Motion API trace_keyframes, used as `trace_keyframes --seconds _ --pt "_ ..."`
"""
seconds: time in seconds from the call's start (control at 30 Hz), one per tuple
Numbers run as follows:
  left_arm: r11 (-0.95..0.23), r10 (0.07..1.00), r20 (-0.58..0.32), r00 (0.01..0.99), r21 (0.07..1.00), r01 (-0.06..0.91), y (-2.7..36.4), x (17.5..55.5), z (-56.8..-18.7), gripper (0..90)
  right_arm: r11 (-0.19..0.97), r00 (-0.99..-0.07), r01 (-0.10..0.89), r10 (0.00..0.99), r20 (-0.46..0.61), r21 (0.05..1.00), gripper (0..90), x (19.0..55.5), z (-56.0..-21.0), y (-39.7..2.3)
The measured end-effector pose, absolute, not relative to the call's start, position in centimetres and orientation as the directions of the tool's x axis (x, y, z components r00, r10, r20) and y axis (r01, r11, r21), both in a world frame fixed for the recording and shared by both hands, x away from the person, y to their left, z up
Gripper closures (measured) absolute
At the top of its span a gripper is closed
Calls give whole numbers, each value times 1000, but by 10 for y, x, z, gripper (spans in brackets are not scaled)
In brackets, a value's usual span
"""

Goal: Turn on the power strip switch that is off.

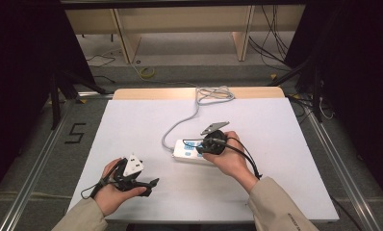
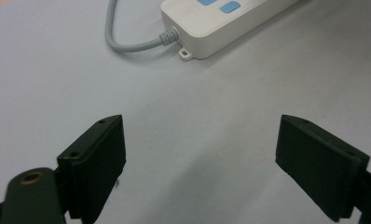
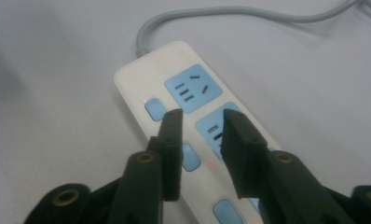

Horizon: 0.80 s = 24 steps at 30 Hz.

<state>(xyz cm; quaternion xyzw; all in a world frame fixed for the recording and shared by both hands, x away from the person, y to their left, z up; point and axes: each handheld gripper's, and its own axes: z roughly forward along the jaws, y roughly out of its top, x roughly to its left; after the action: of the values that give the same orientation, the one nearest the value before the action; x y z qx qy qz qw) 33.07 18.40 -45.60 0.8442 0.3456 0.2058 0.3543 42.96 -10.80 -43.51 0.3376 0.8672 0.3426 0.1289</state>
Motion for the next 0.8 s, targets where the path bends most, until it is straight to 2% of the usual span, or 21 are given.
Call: trace_keyframes --seconds 0.2,0.5,0.8 --pt "-509 731 102 674 740 440 184 331 -456 157 513 -746 475 665 18 715 537 426 -431 -117" --pt "-507 733 100 673 740 443 184 331 -457 156 525 -770 467 637 35 711 414 415 -430 -130" --pt "-509 733 103 672 739 442 185 331 -456 156 472 -765 431 643 34 769 375 399 -426 -158"
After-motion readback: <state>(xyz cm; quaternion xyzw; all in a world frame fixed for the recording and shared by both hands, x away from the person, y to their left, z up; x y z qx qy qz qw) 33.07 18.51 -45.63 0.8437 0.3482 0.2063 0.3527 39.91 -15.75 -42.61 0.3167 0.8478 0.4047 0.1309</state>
